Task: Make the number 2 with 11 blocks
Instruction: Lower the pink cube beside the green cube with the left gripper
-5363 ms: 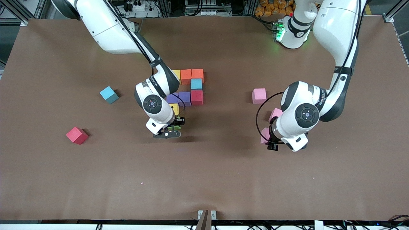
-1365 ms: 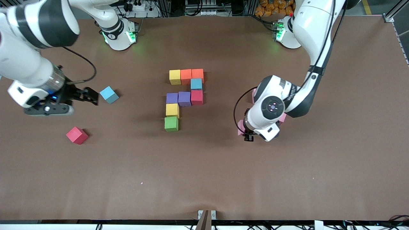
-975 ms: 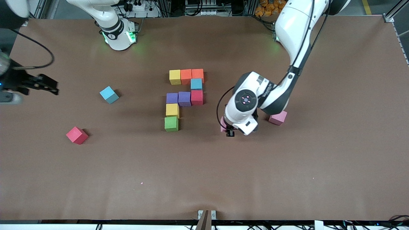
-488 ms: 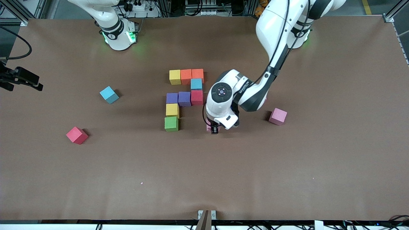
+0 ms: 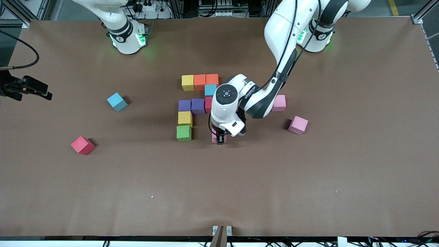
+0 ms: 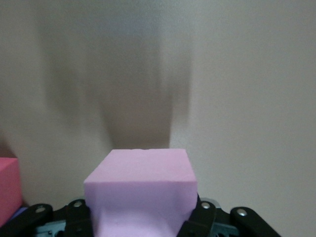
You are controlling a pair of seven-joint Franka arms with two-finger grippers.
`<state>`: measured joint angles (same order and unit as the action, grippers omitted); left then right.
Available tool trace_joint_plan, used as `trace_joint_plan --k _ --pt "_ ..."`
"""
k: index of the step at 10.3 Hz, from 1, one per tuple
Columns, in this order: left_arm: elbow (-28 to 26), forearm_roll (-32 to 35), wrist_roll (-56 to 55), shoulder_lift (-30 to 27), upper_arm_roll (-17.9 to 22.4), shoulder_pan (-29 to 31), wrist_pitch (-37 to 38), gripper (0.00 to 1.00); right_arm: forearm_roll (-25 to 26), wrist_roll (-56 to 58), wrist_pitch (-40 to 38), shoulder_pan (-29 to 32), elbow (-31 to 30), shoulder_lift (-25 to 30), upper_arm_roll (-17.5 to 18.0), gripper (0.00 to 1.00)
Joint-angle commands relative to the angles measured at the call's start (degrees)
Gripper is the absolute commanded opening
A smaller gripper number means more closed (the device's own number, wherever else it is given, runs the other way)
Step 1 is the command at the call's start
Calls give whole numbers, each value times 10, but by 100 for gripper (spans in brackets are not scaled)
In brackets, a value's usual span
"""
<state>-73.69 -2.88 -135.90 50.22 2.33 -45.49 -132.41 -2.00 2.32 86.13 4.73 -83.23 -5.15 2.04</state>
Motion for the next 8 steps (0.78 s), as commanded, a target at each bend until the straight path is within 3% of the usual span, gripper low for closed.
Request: trace_joint_plan --k 1,8 --pt "51 -9 -31 37 24 -23 -1 39 -12 1 5 2 4 -2 3 100" --pt "51 -10 -67 57 19 -52 -43 39 -3 1 25 4 4 -8 4 100"
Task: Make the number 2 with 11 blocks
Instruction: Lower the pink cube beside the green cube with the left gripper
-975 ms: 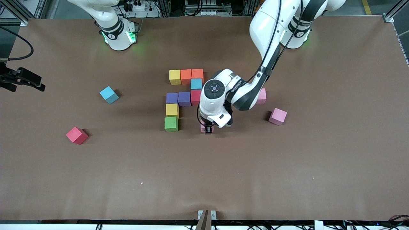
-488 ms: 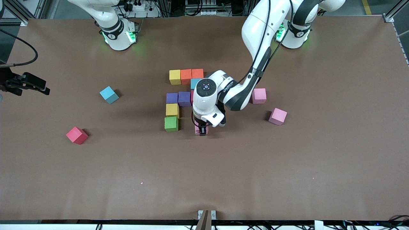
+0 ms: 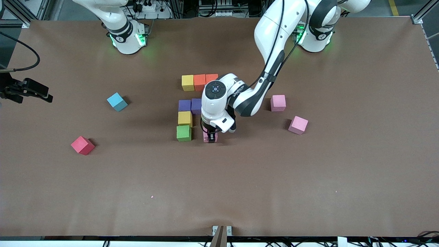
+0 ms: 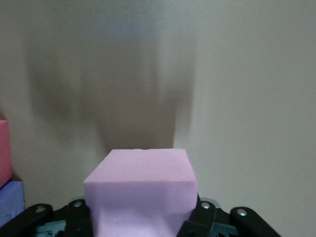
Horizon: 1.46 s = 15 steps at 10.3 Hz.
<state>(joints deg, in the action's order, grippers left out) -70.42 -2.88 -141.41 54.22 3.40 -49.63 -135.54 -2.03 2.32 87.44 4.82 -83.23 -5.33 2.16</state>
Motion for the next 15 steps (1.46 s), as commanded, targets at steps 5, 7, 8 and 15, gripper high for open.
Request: trace_joint_plan --k 5,7,8,15 --pt "19 -10 -20 24 6 -16 -24 39 -3 10 19 -2 7 -13 3 100" --pt "20 -11 -20 29 6 -23 -27 39 5 36 19 2 16 -13 1 100" --pt "24 -11 -20 34 6 -24 -30 39 5 44 18 7 16 -11 1 100" --pt "28 -10 -19 46 9 -31 -79 44 -2 43 17 17 27 -12 2 100"
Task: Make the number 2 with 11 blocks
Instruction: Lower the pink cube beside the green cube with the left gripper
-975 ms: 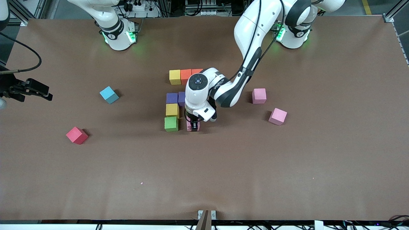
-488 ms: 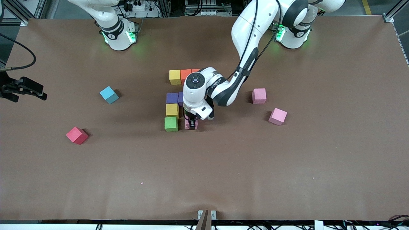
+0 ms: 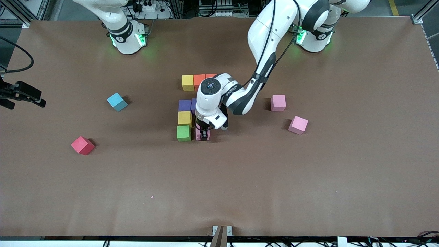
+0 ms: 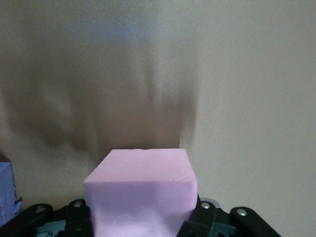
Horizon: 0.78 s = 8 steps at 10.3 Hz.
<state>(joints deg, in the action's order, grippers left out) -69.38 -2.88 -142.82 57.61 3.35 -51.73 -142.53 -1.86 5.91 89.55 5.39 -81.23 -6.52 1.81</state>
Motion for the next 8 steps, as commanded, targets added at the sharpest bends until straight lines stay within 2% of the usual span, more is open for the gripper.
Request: trace_joint_plan --k 1,4,8 --pt "18 -10 -5 14 10 -11 -13 44 -2 8 -6 12 7 1 5 100" --pt "17 -10 -4 19 10 -11 -14 44 -6 7 -8 17 8 1 5 100" --pt "18 -10 -4 22 10 -12 -30 51 -2 8 -9 21 7 1 5 100"
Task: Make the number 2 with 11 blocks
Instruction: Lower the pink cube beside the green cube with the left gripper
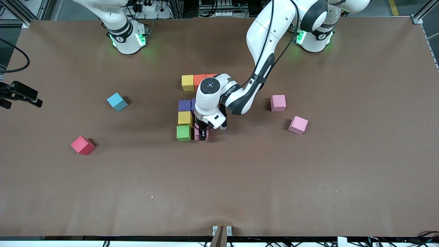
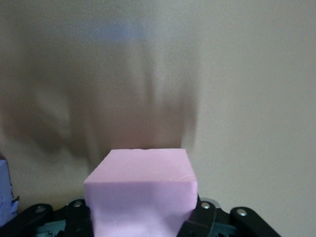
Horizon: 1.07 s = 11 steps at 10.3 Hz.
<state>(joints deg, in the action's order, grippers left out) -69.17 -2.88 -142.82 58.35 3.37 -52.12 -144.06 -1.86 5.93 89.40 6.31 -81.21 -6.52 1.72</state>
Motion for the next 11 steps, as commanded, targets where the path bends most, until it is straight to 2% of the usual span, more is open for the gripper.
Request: trace_joint_plan --k 1,3,4,5,6,11 --pt "16 -10 -3 15 9 -8 -22 51 0 7 -7 16 7 1 6 100" --pt "16 -10 -2 18 9 -8 -23 54 -2 8 -7 27 7 1 6 100" --pt "15 -10 -1 19 10 -7 -31 67 -3 8 -6 27 7 1 7 100" --pt "15 -10 0 19 10 -8 -35 92 -3 8 -6 28 7 0 7 100" --pt "15 -10 1 19 10 -8 -35 100 -4 9 -6 30 7 0 7 100" --pt "10 -8 2 -1 10 -7 -27 100 -4 10 -6 30 7 0 7 100"
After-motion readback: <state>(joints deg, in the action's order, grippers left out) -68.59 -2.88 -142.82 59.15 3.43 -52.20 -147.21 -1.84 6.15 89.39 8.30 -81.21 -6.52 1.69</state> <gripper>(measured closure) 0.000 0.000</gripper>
